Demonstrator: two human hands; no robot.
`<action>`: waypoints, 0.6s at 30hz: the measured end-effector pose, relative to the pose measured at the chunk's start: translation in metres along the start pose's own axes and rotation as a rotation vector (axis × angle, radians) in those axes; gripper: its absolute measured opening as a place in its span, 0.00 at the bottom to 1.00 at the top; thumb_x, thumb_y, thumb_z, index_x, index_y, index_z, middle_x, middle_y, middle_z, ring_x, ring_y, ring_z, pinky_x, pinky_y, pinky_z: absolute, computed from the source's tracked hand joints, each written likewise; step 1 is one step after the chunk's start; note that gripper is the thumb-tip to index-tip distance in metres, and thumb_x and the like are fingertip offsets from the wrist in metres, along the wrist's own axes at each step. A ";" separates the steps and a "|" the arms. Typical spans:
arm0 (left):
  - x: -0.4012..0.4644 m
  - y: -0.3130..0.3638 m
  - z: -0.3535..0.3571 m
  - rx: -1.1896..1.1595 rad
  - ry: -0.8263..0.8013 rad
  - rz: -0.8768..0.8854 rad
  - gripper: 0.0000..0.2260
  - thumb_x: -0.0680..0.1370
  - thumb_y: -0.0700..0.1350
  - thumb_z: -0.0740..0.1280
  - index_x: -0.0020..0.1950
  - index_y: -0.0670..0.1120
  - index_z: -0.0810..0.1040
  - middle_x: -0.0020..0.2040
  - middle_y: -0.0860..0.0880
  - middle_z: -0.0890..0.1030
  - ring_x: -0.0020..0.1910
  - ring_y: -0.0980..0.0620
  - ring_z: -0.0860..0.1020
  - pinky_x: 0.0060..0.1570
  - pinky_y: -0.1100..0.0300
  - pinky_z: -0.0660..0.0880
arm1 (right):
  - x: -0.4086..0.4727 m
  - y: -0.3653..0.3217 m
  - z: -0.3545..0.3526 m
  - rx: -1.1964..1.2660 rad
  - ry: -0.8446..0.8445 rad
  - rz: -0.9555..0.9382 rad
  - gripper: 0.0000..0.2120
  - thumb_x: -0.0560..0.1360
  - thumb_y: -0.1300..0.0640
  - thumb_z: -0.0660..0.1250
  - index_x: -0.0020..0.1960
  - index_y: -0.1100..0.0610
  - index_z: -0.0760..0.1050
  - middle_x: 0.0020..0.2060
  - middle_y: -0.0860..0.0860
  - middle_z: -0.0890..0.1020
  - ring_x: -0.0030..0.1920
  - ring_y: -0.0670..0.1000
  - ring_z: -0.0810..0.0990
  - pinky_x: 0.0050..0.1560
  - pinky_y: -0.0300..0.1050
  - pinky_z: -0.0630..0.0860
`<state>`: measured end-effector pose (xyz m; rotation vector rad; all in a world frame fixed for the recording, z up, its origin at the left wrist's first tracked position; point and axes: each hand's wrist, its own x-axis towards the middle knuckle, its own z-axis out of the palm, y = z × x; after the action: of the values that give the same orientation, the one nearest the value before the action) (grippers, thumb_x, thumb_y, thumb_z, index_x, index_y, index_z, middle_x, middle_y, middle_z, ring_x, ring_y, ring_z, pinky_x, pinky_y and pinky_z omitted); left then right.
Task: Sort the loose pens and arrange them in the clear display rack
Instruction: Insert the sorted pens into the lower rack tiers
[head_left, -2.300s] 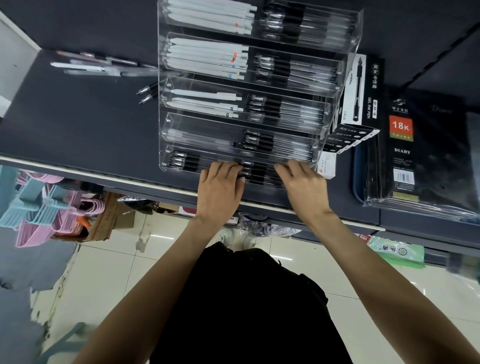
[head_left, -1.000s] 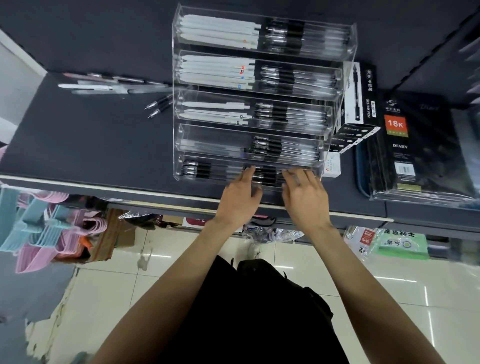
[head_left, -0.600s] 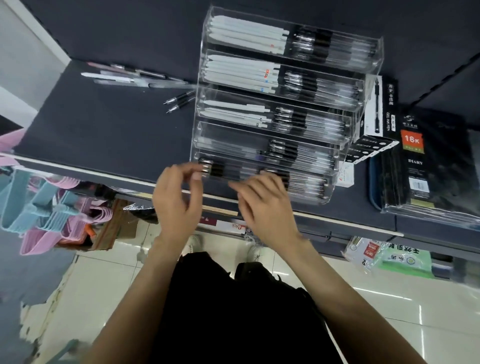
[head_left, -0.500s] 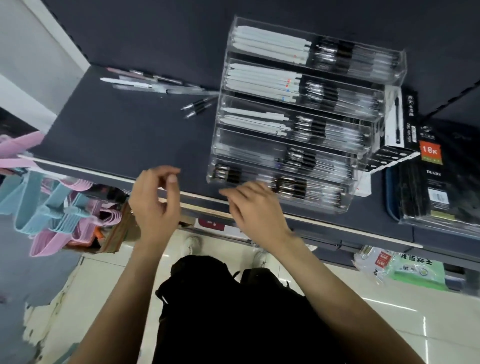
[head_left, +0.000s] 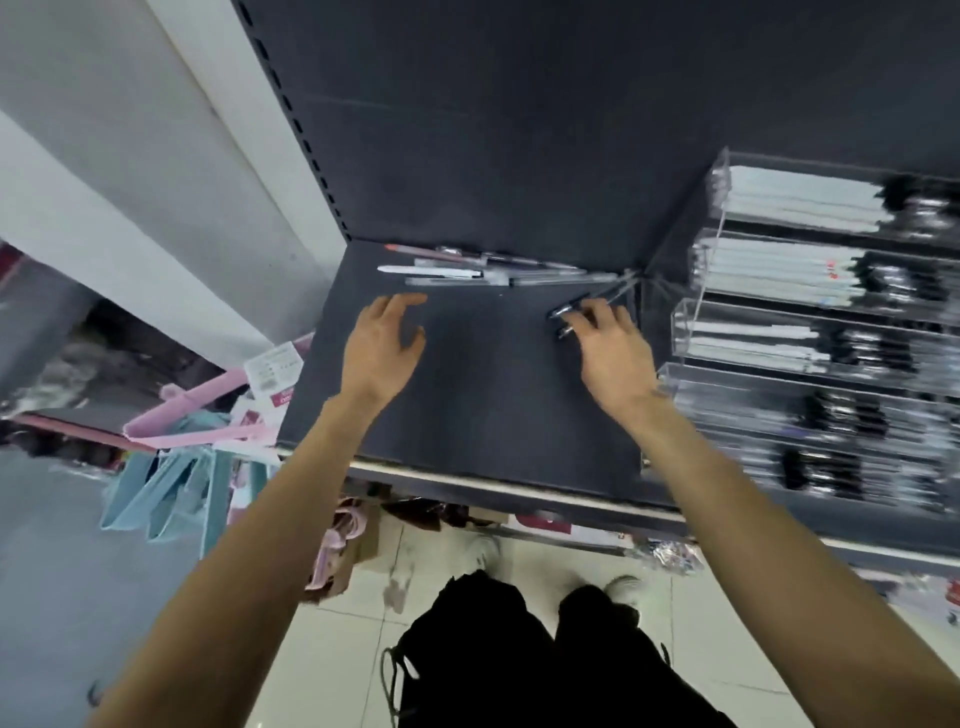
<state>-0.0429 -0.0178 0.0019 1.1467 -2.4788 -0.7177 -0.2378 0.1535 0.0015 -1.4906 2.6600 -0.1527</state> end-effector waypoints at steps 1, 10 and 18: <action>0.013 -0.002 0.003 0.027 -0.031 0.026 0.17 0.77 0.39 0.65 0.66 0.44 0.74 0.61 0.42 0.76 0.59 0.40 0.72 0.56 0.51 0.70 | 0.010 0.002 0.003 -0.051 -0.052 0.058 0.30 0.71 0.72 0.61 0.71 0.57 0.65 0.67 0.59 0.66 0.64 0.63 0.67 0.62 0.57 0.71; 0.082 0.009 0.047 0.207 -0.202 0.214 0.22 0.79 0.45 0.62 0.72 0.47 0.67 0.71 0.48 0.69 0.70 0.45 0.63 0.68 0.51 0.60 | 0.048 -0.008 0.023 0.006 -0.185 0.431 0.19 0.80 0.55 0.56 0.70 0.56 0.63 0.71 0.63 0.60 0.64 0.65 0.64 0.61 0.58 0.68; 0.098 0.059 0.080 0.321 -0.395 0.422 0.32 0.76 0.64 0.61 0.74 0.47 0.64 0.69 0.48 0.69 0.69 0.47 0.64 0.70 0.52 0.57 | 0.051 -0.013 0.021 0.222 -0.058 0.291 0.30 0.74 0.70 0.60 0.74 0.54 0.60 0.67 0.60 0.64 0.63 0.61 0.68 0.59 0.51 0.72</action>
<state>-0.1789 -0.0365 -0.0239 0.5631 -3.1163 -0.4671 -0.2509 0.1019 -0.0195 -1.0176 2.6712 -0.3625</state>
